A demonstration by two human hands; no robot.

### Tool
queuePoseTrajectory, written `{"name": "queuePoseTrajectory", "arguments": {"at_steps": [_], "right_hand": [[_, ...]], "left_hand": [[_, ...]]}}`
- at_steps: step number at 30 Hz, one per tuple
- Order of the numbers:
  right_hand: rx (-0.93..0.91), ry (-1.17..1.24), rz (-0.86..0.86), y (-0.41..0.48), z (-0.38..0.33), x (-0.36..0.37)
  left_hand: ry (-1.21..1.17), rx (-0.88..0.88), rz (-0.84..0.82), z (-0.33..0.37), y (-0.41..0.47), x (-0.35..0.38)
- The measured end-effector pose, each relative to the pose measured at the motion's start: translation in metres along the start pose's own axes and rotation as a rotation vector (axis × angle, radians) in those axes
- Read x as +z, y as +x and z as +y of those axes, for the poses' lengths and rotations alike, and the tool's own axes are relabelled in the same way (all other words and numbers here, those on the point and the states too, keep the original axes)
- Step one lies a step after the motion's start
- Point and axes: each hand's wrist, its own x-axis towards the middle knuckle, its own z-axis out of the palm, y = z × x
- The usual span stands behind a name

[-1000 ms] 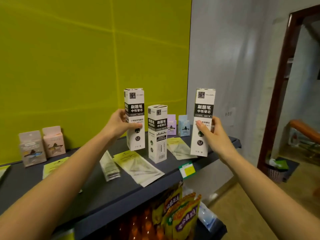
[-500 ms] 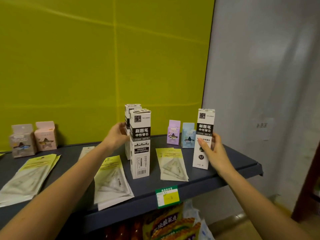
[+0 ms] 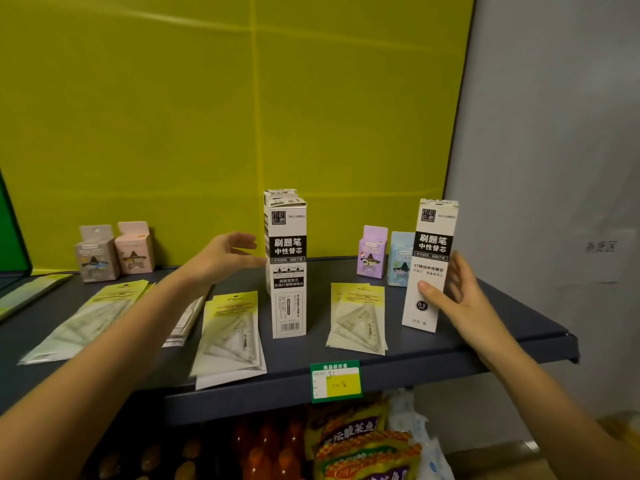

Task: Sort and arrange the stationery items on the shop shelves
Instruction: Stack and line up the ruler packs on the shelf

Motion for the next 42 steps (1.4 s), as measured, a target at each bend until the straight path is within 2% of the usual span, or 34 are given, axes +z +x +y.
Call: {"name": "queuePoseTrajectory", "arguments": {"at_steps": [3,6,8,11,15,18,22,25,28,32,38,42], "right_hand": [[0.055,-0.134,0.123,-0.016,-0.009,-0.004],[-0.053,-0.228,0.261,-0.039,-0.010,-0.001],[-0.128,-0.229,0.181,-0.051,-0.012,0.007],[-0.177,-0.357,-0.061,-0.051,-0.011,0.026],[-0.211,-0.578,-0.168,-0.035,-0.008,0.055],[-0.186,-0.753,-0.157,-0.027,-0.011,0.070],[-0.018,-1.050,-0.235,-0.017,-0.009,0.083],[0.056,-1.117,-0.276,-0.012,-0.005,0.089],[0.061,-1.085,-0.281,-0.007,-0.003,0.090],[0.145,-0.909,-0.314,0.002,-0.005,0.089],[0.197,-0.800,-0.221,0.009,-0.005,0.095],[0.255,-0.676,-0.209,0.014,-0.006,0.096]], "left_hand": [[0.124,0.045,0.124,0.003,-0.029,-0.009],[0.316,0.077,0.048,0.003,-0.066,-0.013],[0.552,0.075,-0.021,0.000,-0.084,-0.012],[0.850,0.001,-0.025,-0.006,-0.097,-0.002],[1.043,-0.094,0.004,-0.008,-0.106,0.018],[1.035,-0.163,-0.026,-0.003,-0.109,0.027],[0.963,-0.234,-0.048,0.002,-0.108,0.030],[0.878,-0.244,-0.059,0.005,-0.108,0.027],[0.768,-0.265,-0.068,0.006,-0.107,0.024],[0.655,-0.318,-0.088,0.006,-0.102,0.022],[0.652,-0.337,-0.035,0.010,-0.104,0.027],[0.502,-0.375,-0.033,0.011,-0.102,0.024]]}}
